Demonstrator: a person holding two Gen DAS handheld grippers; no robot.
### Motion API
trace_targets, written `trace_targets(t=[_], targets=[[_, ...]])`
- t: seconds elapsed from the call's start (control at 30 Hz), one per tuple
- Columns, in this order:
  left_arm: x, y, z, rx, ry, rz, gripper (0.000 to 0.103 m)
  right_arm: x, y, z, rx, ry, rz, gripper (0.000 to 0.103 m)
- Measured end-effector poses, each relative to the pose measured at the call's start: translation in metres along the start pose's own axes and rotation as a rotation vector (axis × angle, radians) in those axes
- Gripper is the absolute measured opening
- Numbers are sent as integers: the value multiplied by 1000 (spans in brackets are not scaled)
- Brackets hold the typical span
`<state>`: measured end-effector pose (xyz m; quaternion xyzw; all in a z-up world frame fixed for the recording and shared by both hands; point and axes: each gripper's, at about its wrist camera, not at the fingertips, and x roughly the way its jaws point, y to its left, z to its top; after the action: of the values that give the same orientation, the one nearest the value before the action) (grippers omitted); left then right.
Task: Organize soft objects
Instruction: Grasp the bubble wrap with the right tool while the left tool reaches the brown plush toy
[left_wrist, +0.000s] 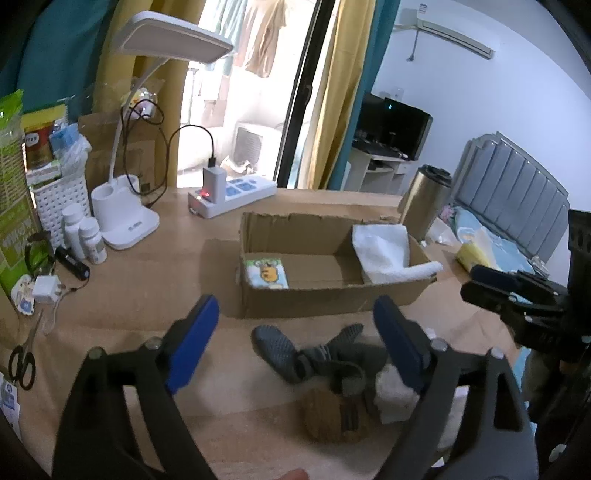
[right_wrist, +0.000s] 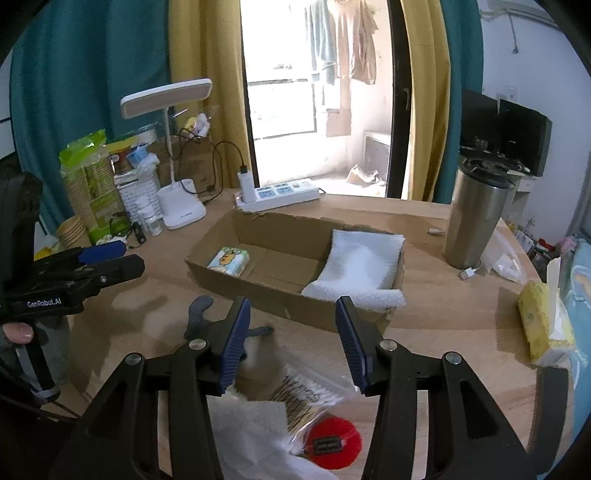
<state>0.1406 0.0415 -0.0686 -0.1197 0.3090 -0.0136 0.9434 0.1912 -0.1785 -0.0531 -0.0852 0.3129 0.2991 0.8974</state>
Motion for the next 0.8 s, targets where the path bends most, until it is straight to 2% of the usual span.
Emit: trace_targets(t=[0.4, 0.8], targets=[[-10, 2, -18, -9, 15, -13, 91, 1, 24, -16, -15, 33, 28, 52], [-13, 9, -39, -20, 49, -5, 91, 16, 51, -40, -40, 102, 95, 53]])
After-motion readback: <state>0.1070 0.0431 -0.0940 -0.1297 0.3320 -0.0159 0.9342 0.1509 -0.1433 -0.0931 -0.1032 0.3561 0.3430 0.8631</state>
